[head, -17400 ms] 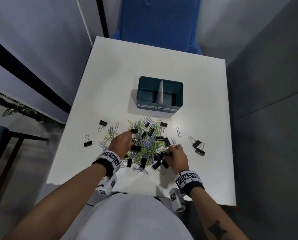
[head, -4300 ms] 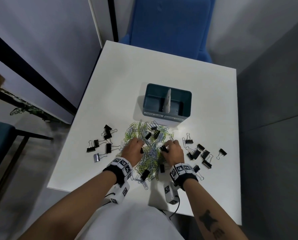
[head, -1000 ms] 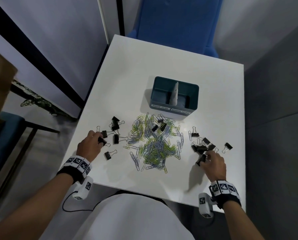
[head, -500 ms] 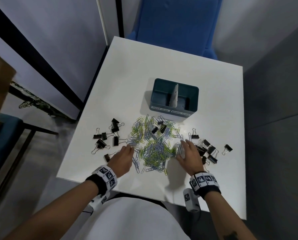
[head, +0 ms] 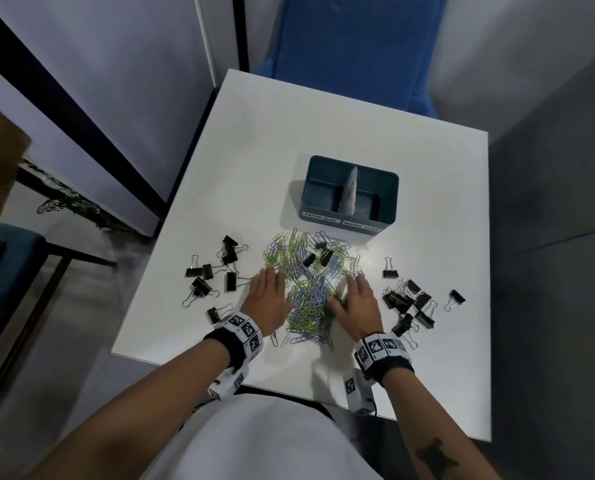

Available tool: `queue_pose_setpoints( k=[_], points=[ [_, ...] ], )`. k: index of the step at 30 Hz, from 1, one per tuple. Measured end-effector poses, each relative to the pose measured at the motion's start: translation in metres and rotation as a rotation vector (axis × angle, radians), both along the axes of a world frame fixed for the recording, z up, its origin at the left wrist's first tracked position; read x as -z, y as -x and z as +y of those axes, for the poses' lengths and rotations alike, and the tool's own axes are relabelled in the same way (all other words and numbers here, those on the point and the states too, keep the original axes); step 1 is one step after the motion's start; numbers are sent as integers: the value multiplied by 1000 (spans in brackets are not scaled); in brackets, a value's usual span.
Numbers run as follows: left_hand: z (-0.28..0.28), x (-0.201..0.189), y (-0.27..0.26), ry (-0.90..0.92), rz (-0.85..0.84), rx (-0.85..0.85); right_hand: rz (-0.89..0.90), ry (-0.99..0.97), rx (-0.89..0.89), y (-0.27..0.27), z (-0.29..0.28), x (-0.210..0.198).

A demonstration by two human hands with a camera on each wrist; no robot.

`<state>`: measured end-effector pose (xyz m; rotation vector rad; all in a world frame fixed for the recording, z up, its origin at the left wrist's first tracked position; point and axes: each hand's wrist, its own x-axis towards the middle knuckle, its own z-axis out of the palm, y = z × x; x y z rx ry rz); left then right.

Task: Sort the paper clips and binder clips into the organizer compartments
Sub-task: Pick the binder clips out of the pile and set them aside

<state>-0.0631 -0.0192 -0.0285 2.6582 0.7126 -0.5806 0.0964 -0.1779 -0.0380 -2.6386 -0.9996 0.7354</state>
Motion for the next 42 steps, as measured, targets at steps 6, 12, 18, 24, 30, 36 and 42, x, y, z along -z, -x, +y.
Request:
queue_pose_setpoints(
  k=[6,12,18,24,30,36,42],
  points=[
    [-6,-8,3,165,-117,117,53,-43,-121,13,-5,-11],
    [11,-18,36,45,-97,28,49,-84,-87,10,-32,-18],
    [8,-1,45,127,96,119,85,128,-263,28,-37,-5],
    [-2,-5,21,138,-80,40,60,-32,-158,28,-23,-2],
    [1,-14,33,153,-163,163,-17,-157,32,14,-42,-5],
    [-17,-7,30,287,-15,420,45,-110,82,17,-39,6],
    [-15,-11,22,268,-225,330,110,-10,30,23,-42,-3]
  ],
)
